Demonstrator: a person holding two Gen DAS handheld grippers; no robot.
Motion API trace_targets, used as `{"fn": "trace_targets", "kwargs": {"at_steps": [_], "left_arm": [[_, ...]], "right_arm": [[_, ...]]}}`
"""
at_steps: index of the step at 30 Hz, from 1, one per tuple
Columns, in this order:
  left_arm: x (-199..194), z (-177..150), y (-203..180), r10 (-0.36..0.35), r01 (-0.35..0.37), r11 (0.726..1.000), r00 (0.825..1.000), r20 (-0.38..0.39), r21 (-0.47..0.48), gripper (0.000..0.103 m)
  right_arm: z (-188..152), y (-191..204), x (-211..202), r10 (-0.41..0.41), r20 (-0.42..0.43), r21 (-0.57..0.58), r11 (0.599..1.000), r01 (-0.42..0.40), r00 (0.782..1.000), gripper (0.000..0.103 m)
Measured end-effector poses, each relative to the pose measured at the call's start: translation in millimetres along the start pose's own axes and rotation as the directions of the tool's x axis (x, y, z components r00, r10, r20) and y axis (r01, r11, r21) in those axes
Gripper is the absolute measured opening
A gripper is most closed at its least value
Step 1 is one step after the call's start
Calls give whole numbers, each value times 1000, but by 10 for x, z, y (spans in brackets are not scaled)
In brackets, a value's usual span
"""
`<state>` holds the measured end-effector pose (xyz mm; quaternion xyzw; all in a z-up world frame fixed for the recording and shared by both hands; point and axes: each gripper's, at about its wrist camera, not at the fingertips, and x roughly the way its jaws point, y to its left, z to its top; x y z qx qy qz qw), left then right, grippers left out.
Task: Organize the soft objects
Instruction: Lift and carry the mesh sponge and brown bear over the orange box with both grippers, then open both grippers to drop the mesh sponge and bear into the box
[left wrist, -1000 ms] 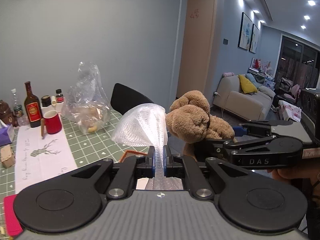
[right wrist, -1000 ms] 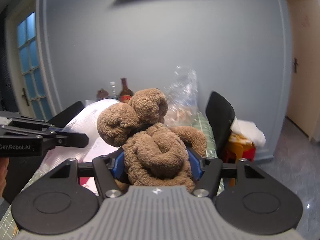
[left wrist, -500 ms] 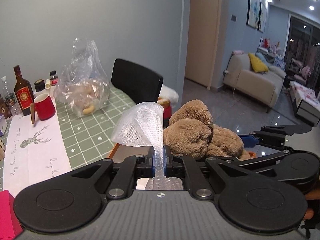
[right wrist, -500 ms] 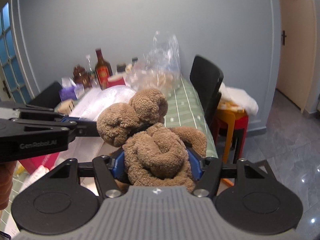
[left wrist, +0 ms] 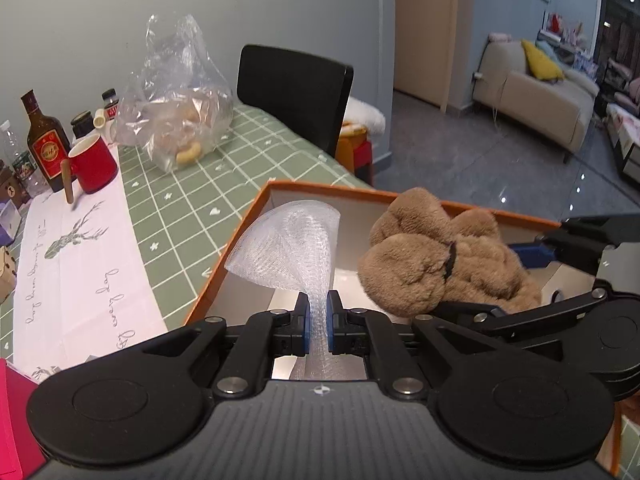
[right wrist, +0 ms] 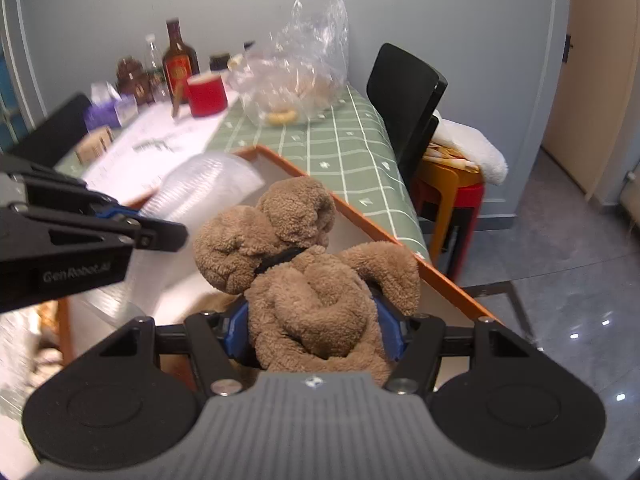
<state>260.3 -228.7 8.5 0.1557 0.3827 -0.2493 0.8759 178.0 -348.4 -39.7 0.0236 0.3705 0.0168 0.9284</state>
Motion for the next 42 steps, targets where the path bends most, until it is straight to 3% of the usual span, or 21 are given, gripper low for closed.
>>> {"fn": "trace_targets", "kwargs": {"at_steps": [10,13,24,42], "left_arm": [[178,-47,-9,14,-14,1000,997,-70,0,14],[191,-51,-40,28,-27,1000,997,-75,11,37],[76,-8,-31,59,-58,998,996,-64,27,55],[-743,137,136,112,-113,992,993,36,51,58]], "right_arm": [[3,44,123,-52,-36,-33,998,51,998,67],[4,58,113,-67,-30,-42,997,66,997,75],[16,55,19,-77,-7,-34,997,76,997,78],[200,354,-612,-15,146,-52,998,23,989,81]]}}
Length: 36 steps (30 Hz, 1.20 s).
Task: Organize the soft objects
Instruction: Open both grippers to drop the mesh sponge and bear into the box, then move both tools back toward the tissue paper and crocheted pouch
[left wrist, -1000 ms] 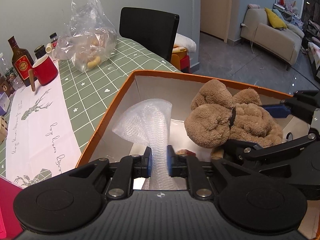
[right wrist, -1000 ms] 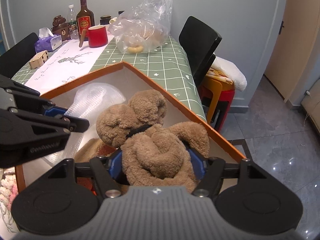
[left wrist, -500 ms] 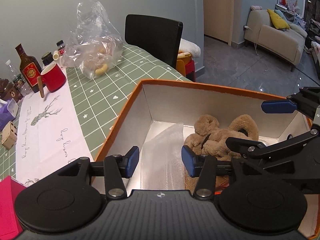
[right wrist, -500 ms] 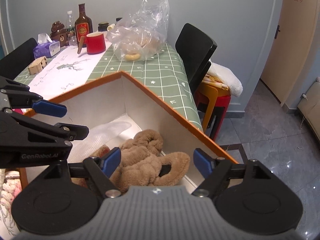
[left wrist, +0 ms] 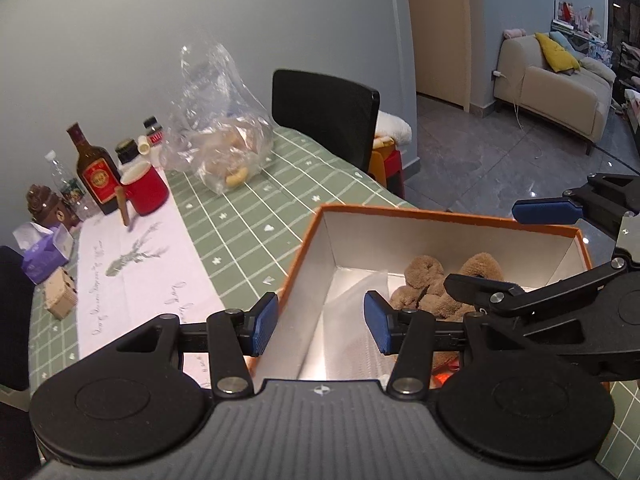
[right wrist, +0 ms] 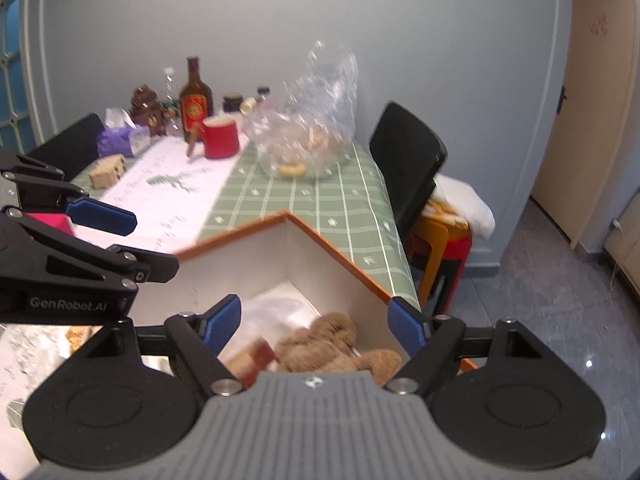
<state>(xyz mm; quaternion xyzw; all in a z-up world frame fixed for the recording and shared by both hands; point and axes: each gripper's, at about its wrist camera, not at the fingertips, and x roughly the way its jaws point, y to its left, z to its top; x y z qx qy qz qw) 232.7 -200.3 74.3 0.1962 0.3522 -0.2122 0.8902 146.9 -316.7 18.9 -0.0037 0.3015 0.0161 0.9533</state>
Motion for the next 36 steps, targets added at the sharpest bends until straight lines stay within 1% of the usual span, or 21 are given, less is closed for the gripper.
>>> {"fn": "trace_targets", "kwargs": {"at_steps": [2,6,9,15,21,25,26,27,29,33,36], "left_arm": [[-141,-2,75,0,0,1000,1000,18,-4,59],[-403,-26,179,11,-11,1000,999,44,-11,59],[-606,-65,251,5,-2,999,997,79,-40,59],[-845,-188,363,3,5,997,994,106,-71,61],[-1051,-347,430,16,-5,996,992,124,-88,60],[-1198,-416,501,8,10,993,989,147,-122,60],[-1249,-446,519,6,14,992,988,155,-129,61],[-1281,-466,531,3,19,991,987,163,-132,66],[-1337,-502,523,10,13,992,984,175,-127,68],[-1406,-576,484,0,21,994,982,190,-111,68],[-1429,-625,469,-11,35,992,979,202,-119,69]], "right_arm": [[37,57,-100,19,28,-6,1000,-19,999,83],[120,173,-296,53,74,-20,998,-52,996,83],[168,291,-480,71,115,-41,997,-67,991,83],[215,482,-796,113,177,-74,992,-101,978,84],[207,668,-933,138,193,-106,987,-120,971,84],[194,788,-1000,148,204,-132,984,-122,968,84],[184,815,-1012,149,205,-139,983,-122,967,84],[177,851,-1019,153,204,-148,981,-124,967,84],[149,916,-1037,163,203,-166,978,-130,966,84],[103,1052,-1070,174,201,-200,971,-133,964,84],[82,1137,-1088,180,199,-219,966,-136,963,84]]}}
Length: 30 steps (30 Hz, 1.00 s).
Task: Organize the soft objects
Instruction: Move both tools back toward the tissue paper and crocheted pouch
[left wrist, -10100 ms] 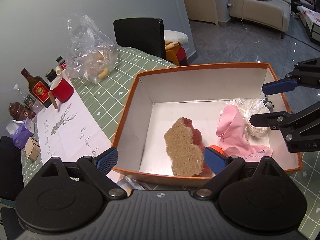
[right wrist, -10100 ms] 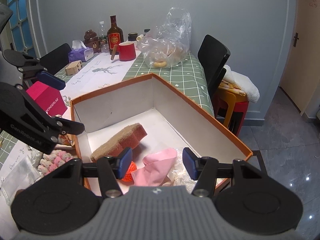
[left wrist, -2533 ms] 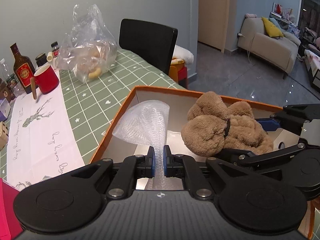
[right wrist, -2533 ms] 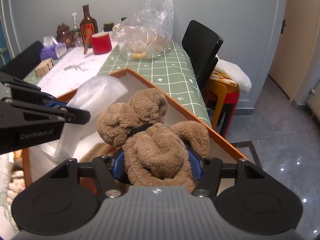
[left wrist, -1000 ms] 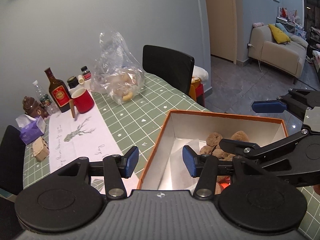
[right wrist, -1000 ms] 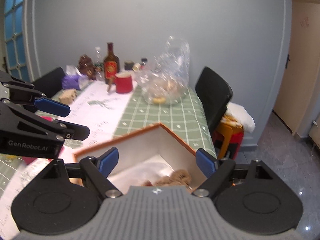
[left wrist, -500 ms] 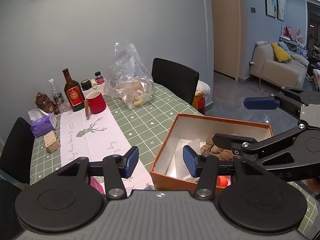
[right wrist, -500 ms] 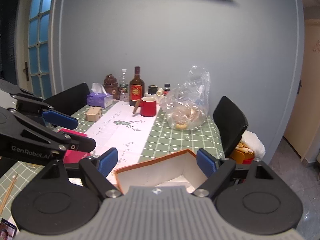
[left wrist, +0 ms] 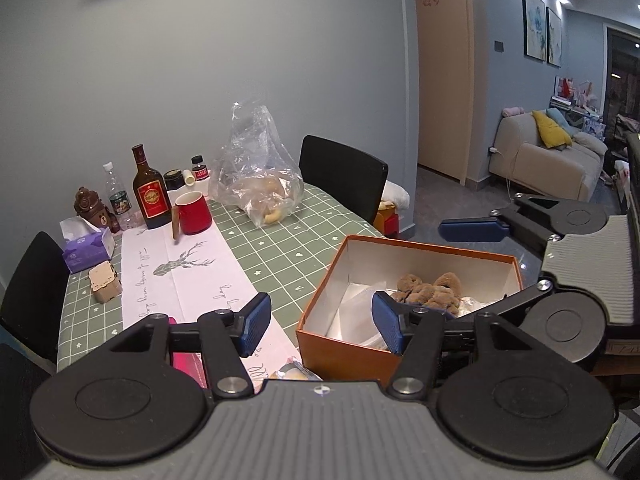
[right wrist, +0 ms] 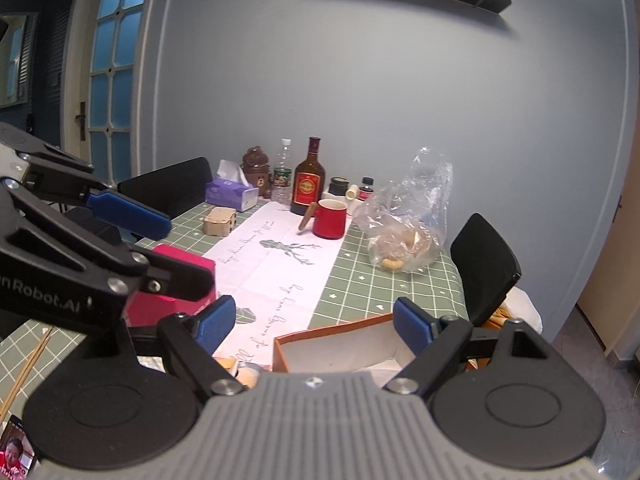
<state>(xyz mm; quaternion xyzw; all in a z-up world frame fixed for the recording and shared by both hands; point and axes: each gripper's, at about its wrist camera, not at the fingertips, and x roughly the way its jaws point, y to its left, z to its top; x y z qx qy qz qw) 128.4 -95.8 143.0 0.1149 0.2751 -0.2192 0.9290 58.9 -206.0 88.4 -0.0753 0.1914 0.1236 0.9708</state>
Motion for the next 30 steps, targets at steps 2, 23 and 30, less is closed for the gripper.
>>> {"fn": "trace_targets", "kwargs": {"at_steps": [2,23,30], "left_arm": [[-15,-30,1,2,-2,1000,1000,4,-13,70],[201,-934,224,-69,60,989,996,-59,-135,77],[330,-1290,284,-69,51,985,992,-102,-165,83]], "right_arm": [[-8,73,6,-4,-3,-22,1000,4,1000,84],[-632,498,274,88,-151,-151,982,-111,985,88],[-1021,708,461,148,-206,-159,970,-183,967,89]]}}
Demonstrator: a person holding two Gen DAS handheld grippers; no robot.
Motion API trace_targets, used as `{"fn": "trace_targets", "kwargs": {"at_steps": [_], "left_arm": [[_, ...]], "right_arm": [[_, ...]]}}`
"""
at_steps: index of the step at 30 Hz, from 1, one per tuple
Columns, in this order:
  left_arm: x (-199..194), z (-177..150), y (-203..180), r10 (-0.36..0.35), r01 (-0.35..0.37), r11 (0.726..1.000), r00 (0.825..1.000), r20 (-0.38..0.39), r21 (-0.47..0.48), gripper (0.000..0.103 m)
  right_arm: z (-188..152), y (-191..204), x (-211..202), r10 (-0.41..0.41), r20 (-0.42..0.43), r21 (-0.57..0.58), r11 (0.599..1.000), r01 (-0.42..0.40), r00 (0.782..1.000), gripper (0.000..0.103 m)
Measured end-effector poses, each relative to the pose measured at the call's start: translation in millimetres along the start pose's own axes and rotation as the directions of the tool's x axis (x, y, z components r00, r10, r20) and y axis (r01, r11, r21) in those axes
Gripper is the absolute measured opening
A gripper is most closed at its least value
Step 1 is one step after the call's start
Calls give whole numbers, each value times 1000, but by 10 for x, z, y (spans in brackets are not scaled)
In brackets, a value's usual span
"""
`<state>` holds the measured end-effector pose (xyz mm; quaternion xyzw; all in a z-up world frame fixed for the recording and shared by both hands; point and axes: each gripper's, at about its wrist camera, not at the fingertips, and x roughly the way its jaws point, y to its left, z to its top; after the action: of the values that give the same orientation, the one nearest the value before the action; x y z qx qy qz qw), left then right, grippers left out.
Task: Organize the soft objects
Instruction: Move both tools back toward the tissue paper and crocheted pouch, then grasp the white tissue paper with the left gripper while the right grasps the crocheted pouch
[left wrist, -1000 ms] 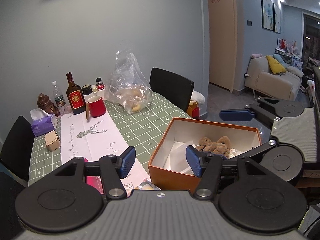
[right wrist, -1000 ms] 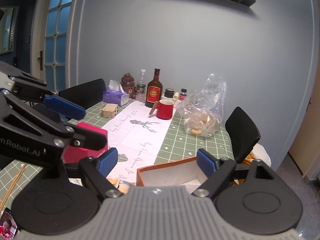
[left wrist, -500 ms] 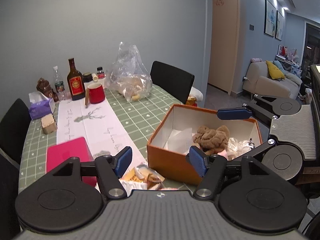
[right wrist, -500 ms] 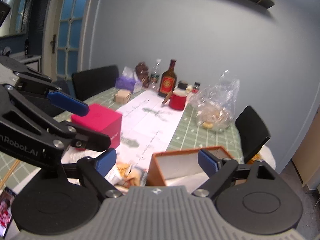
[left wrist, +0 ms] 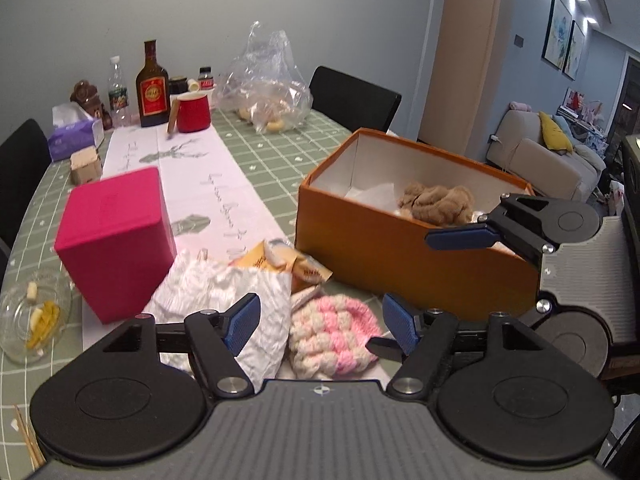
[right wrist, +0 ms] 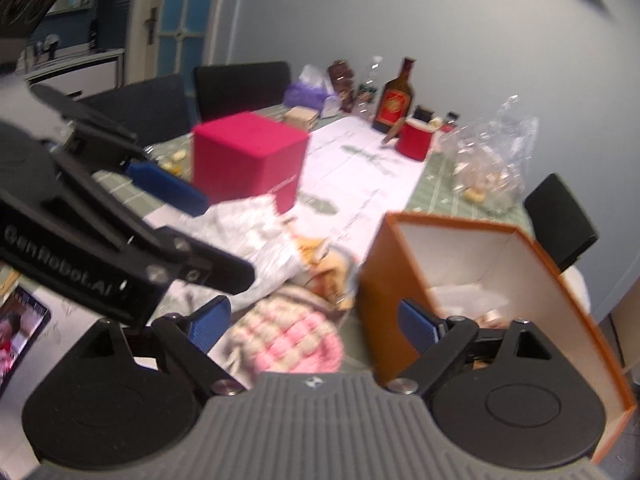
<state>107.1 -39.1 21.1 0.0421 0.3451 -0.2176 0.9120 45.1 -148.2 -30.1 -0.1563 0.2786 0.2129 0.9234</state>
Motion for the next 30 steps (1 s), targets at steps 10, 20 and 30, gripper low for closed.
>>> {"fn": "trace_targets", "kwargs": {"at_steps": [10,20,30], "left_arm": [[274,-283,303,61,-64,995,997,-46,-74,86],[678,-424,228,146,-138,986,986,-83,97,86],[891,-466,325,217,-204,971,970,-107,124,87]], "right_arm": [[-278,207,415,51,-78,-39,998,-55,996,90],[-362,69,712,49,-90,-65,996,-55,995,92],[-407,142,865,37,-75,-139,989,-47,997,92]]}}
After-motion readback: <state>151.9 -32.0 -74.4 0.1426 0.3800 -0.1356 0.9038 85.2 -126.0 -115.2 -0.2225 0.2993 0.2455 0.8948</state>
